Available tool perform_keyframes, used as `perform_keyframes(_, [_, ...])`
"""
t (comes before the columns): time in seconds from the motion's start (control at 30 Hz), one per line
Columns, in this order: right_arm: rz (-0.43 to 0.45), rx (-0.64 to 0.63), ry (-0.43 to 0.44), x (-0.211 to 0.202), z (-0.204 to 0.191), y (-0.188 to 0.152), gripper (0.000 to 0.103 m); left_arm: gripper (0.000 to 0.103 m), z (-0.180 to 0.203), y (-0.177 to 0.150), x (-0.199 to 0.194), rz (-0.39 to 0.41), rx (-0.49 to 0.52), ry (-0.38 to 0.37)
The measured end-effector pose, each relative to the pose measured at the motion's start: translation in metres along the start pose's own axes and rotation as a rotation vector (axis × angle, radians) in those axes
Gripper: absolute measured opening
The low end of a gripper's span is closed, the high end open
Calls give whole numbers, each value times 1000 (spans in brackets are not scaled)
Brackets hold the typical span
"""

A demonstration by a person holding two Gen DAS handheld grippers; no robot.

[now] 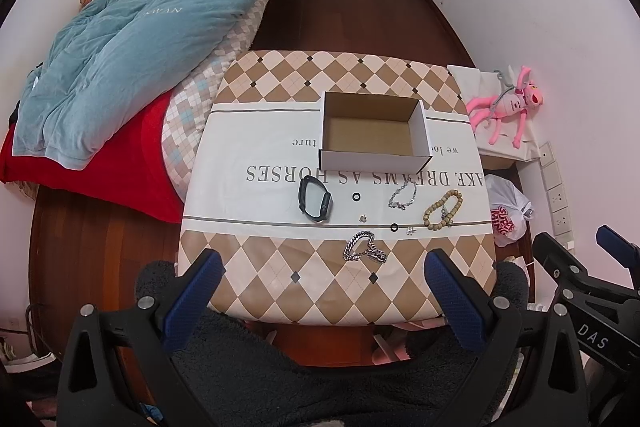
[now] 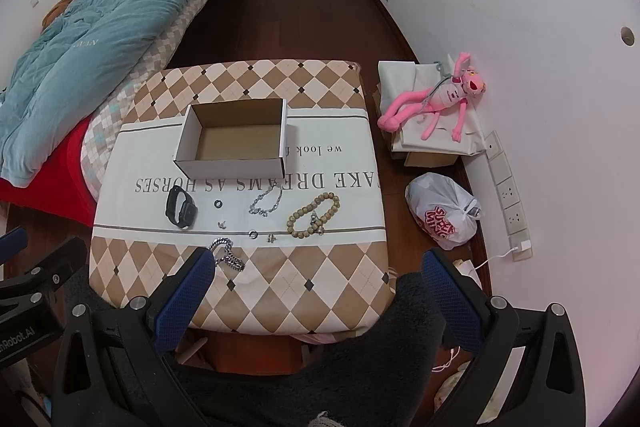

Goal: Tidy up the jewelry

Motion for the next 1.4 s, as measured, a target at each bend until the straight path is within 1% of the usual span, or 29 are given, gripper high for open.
perform_keyframes(0.77, [-3,0,-2,-2,2,2,103,103,1,0,-1,-3,4,-7])
perform_keyframes(1.4, [1,-2,-5,-6,1,2,103,103,3,0,-2,16,14,-20])
Point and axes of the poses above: each gripper's, at about its wrist camera, not at the fingertips, and x roughly the way its jaws point, z to its right, y to its top, the point moved 5 cm from there along x, roughly the way its jaws point, and after that the axes turned 2 degrees about z, right-handed, at the moved point
